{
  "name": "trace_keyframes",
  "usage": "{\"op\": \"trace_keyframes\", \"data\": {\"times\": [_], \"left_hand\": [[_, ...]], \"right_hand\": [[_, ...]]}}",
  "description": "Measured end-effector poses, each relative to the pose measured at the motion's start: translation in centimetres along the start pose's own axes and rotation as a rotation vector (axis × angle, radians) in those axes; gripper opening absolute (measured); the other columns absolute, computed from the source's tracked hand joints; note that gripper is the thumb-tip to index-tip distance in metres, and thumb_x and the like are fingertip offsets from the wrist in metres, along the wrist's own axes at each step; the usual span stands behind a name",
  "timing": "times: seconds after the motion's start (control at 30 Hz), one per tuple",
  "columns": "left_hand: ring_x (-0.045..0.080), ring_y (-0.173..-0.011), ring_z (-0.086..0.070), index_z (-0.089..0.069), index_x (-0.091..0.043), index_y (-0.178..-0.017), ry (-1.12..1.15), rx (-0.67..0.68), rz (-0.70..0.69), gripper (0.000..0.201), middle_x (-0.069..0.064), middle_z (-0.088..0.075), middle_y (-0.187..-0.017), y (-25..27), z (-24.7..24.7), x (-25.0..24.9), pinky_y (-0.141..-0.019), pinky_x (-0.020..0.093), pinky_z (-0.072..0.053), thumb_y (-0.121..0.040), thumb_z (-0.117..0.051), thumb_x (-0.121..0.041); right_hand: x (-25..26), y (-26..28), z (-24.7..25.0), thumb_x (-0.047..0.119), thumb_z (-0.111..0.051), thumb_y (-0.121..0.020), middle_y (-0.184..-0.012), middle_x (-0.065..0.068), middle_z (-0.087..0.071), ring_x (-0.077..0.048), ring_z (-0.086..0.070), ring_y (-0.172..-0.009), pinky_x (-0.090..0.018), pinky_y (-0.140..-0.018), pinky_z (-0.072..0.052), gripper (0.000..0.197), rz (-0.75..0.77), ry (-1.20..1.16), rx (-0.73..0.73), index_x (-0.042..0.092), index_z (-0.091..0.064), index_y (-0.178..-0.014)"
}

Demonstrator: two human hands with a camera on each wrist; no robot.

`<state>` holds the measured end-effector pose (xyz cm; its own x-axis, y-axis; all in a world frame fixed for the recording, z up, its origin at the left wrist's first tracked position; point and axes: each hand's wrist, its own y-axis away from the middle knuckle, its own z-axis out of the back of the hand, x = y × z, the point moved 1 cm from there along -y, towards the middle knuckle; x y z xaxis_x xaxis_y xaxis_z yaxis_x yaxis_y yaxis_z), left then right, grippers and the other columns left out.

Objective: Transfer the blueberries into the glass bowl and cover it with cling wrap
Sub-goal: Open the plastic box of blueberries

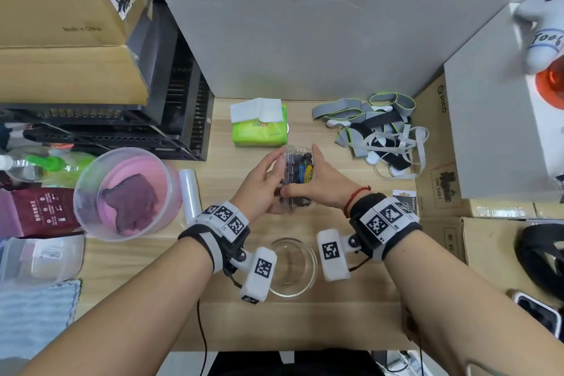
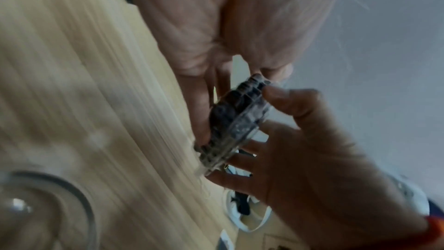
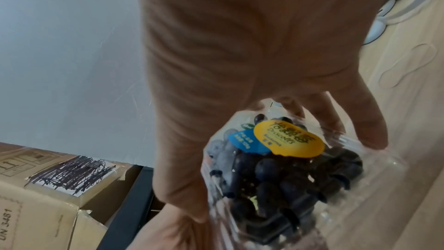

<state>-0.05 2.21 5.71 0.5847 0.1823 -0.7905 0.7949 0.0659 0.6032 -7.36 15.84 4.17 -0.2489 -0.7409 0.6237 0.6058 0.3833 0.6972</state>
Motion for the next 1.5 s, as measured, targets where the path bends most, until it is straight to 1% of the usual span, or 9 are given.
{"op": "trace_keyframes", "data": {"times": [0.2, 0.37, 0.6, 0.77, 0.93, 1.07, 1.17, 1.37, 1.5], "left_hand": [[0.029, -0.085, -0.069, -0.043, -0.056, -0.133, -0.407, -0.006, -0.170, 0.036, 0.011, -0.068, -0.095, -0.4, 0.8, 0.4, -0.078, 0.049, -0.060, -0.103, -0.040, -0.038], [0.015, -0.082, -0.064, -0.047, -0.035, -0.141, -0.211, 0.086, -0.027, 0.045, -0.013, -0.064, -0.080, -0.6, 0.5, -0.3, -0.082, 0.051, -0.060, -0.102, -0.047, -0.014], [0.011, -0.074, -0.061, -0.051, -0.028, -0.140, -0.098, 0.099, 0.067, 0.051, -0.006, -0.062, -0.074, -0.9, 0.0, -0.5, -0.077, 0.040, -0.061, -0.097, -0.049, -0.001], [0.028, -0.090, -0.068, -0.055, -0.029, -0.136, -0.033, 0.151, 0.137, 0.045, 0.015, -0.072, -0.113, -1.4, 0.6, -0.8, -0.084, 0.048, -0.059, -0.096, -0.059, -0.009], [0.010, -0.061, -0.065, -0.053, -0.027, -0.136, -0.093, 0.154, 0.098, 0.055, -0.005, -0.068, -0.069, -1.6, -0.2, -1.2, -0.081, 0.047, -0.060, -0.092, -0.048, 0.006], [0.019, -0.071, -0.062, -0.054, -0.026, -0.136, -0.116, 0.087, 0.065, 0.055, 0.013, -0.065, -0.092, -1.9, -0.9, -0.9, -0.062, 0.032, -0.061, -0.091, -0.049, 0.004], [0.025, -0.075, -0.064, -0.059, -0.029, -0.131, -0.138, 0.010, 0.008, 0.053, 0.016, -0.067, -0.091, -2.2, -0.3, -0.4, -0.068, 0.041, -0.063, -0.088, -0.051, 0.000], [0.026, -0.090, -0.069, -0.062, -0.035, -0.124, 0.014, -0.070, 0.089, 0.047, 0.012, -0.072, -0.104, -3.0, 0.6, 0.2, -0.082, 0.047, -0.060, -0.093, -0.047, -0.004], [0.024, -0.092, -0.062, -0.052, -0.026, -0.131, 0.249, -0.098, 0.156, 0.038, 0.012, -0.062, -0.113, -3.2, 0.3, 0.3, -0.080, 0.040, -0.053, -0.097, -0.042, -0.011]], "right_hand": [[-0.1, 0.8, 0.3, 0.056, -0.075, -0.045, -0.136, -0.007, -0.054, -0.024, -0.060, -0.113, -0.032, -0.078, -0.051, 0.144, -0.050, 0.017, 0.052, 0.020, 0.010, -0.156], [-0.3, 1.3, 0.6, 0.056, -0.075, -0.046, -0.143, -0.005, -0.049, -0.022, -0.055, -0.120, -0.039, -0.101, -0.049, 0.143, -0.060, 0.051, 0.059, 0.019, 0.008, -0.157], [-0.2, 1.0, 0.3, 0.056, -0.070, -0.045, -0.137, -0.006, -0.055, -0.023, -0.061, -0.112, -0.041, -0.097, -0.052, 0.143, -0.075, 0.093, 0.101, 0.019, 0.012, -0.156], [0.0, 1.0, 0.7, 0.053, -0.068, -0.049, -0.131, -0.004, -0.059, -0.022, -0.061, -0.113, -0.041, -0.099, -0.052, 0.138, -0.069, 0.041, 0.112, 0.019, 0.013, -0.156], [-0.1, 0.8, 1.0, 0.055, -0.066, -0.049, -0.133, -0.006, -0.057, -0.022, -0.062, -0.111, -0.040, -0.097, -0.053, 0.139, -0.066, 0.080, 0.152, 0.020, 0.015, -0.156], [0.2, 0.7, 1.3, 0.052, -0.064, -0.053, -0.126, -0.008, -0.059, -0.021, -0.062, -0.106, -0.031, -0.088, -0.053, 0.133, -0.063, 0.119, 0.152, 0.019, 0.013, -0.156], [0.2, 0.5, 1.8, 0.047, -0.061, -0.056, -0.124, -0.011, -0.058, -0.024, -0.062, -0.103, -0.030, -0.077, -0.050, 0.125, -0.070, 0.088, 0.127, 0.019, 0.008, -0.157], [0.3, 0.8, 2.4, 0.047, -0.064, -0.062, -0.134, -0.004, -0.056, -0.027, -0.058, -0.118, -0.049, -0.096, -0.054, 0.117, -0.086, -0.103, 0.141, 0.035, 0.005, -0.156], [0.0, 1.3, 3.5, 0.049, -0.065, -0.067, -0.137, 0.002, -0.053, -0.022, -0.056, -0.115, -0.042, -0.091, -0.056, 0.102, -0.096, -0.316, 0.113, 0.041, -0.015, -0.155]]}}
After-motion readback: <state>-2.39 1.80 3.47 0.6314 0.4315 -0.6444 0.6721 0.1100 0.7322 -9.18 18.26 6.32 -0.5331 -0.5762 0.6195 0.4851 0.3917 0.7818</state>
